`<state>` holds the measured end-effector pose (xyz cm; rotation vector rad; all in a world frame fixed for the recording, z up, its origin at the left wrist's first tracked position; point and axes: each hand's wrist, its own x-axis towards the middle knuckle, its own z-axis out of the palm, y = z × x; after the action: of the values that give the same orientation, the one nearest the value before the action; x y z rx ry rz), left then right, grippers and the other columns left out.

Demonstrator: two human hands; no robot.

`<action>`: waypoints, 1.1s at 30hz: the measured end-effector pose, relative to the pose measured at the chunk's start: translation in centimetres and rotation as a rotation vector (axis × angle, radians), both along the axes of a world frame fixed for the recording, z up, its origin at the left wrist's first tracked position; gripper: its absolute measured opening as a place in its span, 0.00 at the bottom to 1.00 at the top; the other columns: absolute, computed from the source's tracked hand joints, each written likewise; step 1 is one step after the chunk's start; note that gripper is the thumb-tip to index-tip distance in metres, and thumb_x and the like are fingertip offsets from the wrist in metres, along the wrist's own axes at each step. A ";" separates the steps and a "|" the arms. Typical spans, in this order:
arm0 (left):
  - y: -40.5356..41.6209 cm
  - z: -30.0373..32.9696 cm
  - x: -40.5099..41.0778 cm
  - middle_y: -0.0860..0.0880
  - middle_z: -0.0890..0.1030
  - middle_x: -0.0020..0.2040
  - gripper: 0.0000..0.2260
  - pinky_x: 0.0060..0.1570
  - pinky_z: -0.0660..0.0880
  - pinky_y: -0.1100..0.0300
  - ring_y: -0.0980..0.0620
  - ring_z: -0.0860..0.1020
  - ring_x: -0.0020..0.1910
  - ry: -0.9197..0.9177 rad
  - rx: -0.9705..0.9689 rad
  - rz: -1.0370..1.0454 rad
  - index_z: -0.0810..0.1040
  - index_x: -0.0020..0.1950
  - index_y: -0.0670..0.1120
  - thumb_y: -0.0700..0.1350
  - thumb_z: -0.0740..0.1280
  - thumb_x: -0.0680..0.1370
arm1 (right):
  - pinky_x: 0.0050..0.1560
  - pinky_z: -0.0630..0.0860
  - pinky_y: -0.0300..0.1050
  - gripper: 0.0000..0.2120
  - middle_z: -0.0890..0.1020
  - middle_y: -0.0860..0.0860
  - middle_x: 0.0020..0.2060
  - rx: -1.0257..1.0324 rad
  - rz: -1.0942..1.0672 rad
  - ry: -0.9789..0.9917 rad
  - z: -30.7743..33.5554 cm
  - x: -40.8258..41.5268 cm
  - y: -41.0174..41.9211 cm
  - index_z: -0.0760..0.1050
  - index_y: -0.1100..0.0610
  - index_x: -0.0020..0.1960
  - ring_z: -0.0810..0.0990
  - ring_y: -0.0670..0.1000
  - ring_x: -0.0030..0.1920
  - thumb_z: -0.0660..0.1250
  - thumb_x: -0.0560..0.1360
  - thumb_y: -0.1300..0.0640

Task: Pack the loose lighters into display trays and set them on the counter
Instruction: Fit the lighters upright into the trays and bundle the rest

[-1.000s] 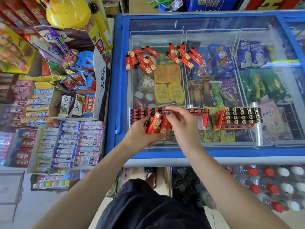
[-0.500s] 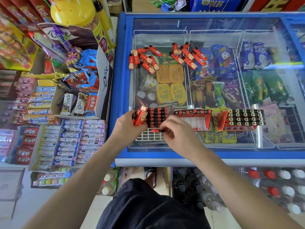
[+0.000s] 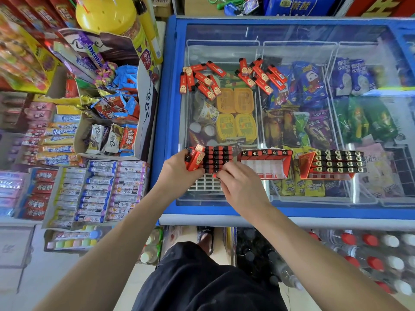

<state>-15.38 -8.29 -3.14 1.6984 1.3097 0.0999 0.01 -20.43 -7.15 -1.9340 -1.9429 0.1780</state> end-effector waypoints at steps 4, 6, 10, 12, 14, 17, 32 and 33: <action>0.1 0.0 0.0 0.48 0.81 0.40 0.07 0.40 0.82 0.50 0.49 0.80 0.36 -0.007 0.003 -0.008 0.76 0.48 0.49 0.45 0.74 0.75 | 0.39 0.76 0.49 0.11 0.79 0.53 0.43 0.025 -0.002 -0.027 0.0 -0.1 0.2 0.80 0.61 0.52 0.76 0.54 0.40 0.72 0.71 0.70; 0.1 0.0 0.0 0.48 0.82 0.40 0.07 0.41 0.82 0.50 0.50 0.80 0.36 -0.007 0.002 -0.010 0.76 0.48 0.49 0.46 0.74 0.75 | 0.38 0.76 0.49 0.09 0.78 0.54 0.41 0.031 0.008 -0.054 -0.3 0.0 0.3 0.80 0.61 0.47 0.75 0.54 0.39 0.73 0.70 0.71; 0.1 0.1 0.2 0.47 0.82 0.40 0.07 0.41 0.83 0.47 0.48 0.81 0.37 -0.016 -0.005 -0.008 0.77 0.49 0.48 0.46 0.74 0.75 | 0.39 0.73 0.47 0.07 0.77 0.53 0.42 0.031 0.020 -0.073 -0.8 0.0 0.0 0.80 0.61 0.45 0.74 0.54 0.39 0.73 0.71 0.70; 0.0 0.3 0.2 0.47 0.82 0.40 0.07 0.41 0.82 0.47 0.45 0.82 0.39 -0.020 -0.004 -0.011 0.77 0.48 0.48 0.46 0.74 0.76 | 0.40 0.74 0.47 0.04 0.77 0.54 0.43 0.043 0.015 -0.037 -0.6 0.0 0.0 0.80 0.61 0.46 0.75 0.54 0.40 0.72 0.73 0.68; -0.1 0.5 0.2 0.47 0.83 0.38 0.06 0.40 0.82 0.50 0.47 0.82 0.36 -0.035 -0.024 -0.014 0.78 0.47 0.48 0.46 0.73 0.76 | 0.40 0.75 0.47 0.03 0.77 0.53 0.46 0.057 -0.046 0.073 0.0 -0.3 0.2 0.80 0.61 0.49 0.76 0.53 0.41 0.70 0.76 0.65; -0.3 0.9 0.3 0.48 0.82 0.34 0.07 0.34 0.78 0.58 0.54 0.78 0.30 -0.075 -0.085 -0.042 0.79 0.48 0.46 0.47 0.74 0.76 | 0.41 0.75 0.41 0.07 0.78 0.49 0.49 0.034 -0.279 0.423 1.9 -0.9 1.1 0.79 0.58 0.57 0.76 0.47 0.41 0.67 0.79 0.60; -0.5 2.3 0.1 0.46 0.86 0.47 0.10 0.33 0.77 0.59 0.48 0.82 0.39 -0.364 -0.472 -0.022 0.79 0.57 0.41 0.43 0.73 0.79 | 0.40 0.79 0.44 0.07 0.83 0.56 0.41 -0.231 -0.549 1.385 6.4 0.8 2.9 0.80 0.61 0.54 0.82 0.51 0.39 0.66 0.79 0.67; -0.4 2.2 0.0 0.44 0.86 0.49 0.10 0.32 0.76 0.59 0.49 0.82 0.38 -0.387 -0.491 0.030 0.78 0.57 0.40 0.43 0.72 0.80 | 0.39 0.79 0.43 0.07 0.83 0.57 0.41 -0.225 -0.569 1.410 6.3 0.9 2.7 0.79 0.62 0.54 0.82 0.52 0.39 0.66 0.78 0.69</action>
<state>-15.41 -8.64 -0.96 1.1711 0.9703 0.1079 0.91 -17.69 -0.85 -1.5618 -0.4529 1.2082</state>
